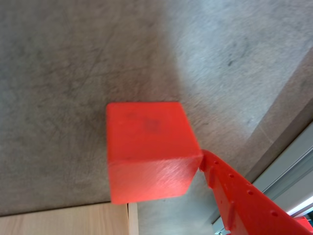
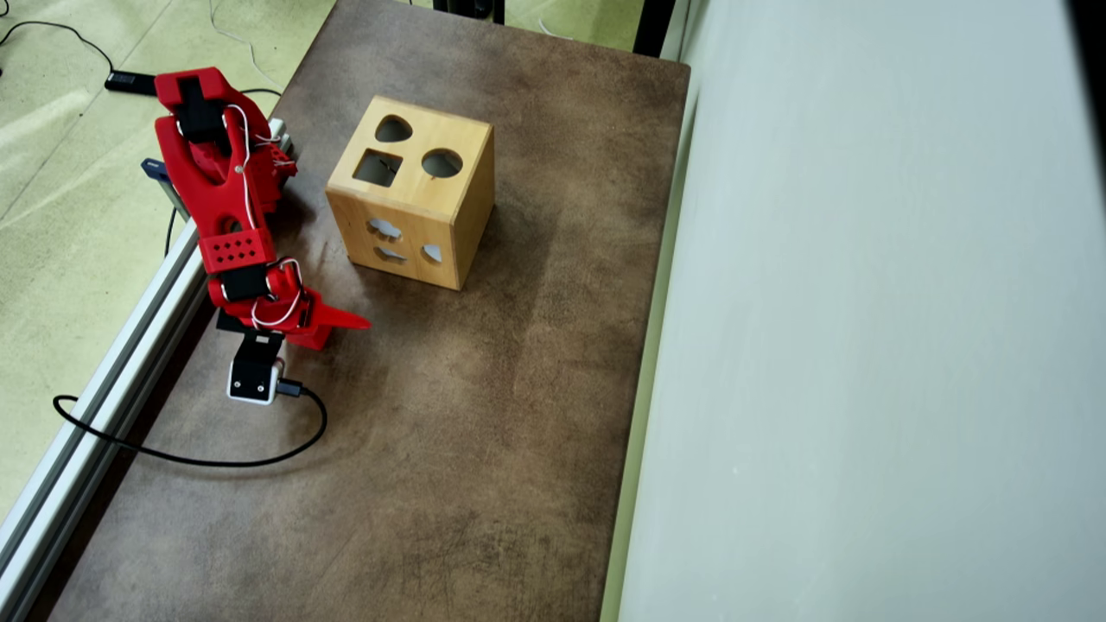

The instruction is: Pick and place the red cube on the square hole

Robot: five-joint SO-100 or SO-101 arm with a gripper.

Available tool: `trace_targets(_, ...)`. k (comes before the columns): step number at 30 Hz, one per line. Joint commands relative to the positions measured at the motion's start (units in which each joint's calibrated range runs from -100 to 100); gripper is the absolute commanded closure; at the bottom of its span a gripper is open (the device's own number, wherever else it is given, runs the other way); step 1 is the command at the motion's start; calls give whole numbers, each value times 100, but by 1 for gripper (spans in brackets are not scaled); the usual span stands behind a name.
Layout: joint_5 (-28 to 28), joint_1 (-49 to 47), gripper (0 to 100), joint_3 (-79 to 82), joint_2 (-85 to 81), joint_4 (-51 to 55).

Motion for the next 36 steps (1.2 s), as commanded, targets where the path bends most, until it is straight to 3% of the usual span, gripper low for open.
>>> trace_targets(1, 20, -108, 48, -35, -50, -5)
trace_targets(7, -29, -78, 63, -35, -50, -13)
trace_targets(23, -34, -19, 93, -80, -50, -13)
trace_targets(36, -34, 63, 95, -124, -270, 84)
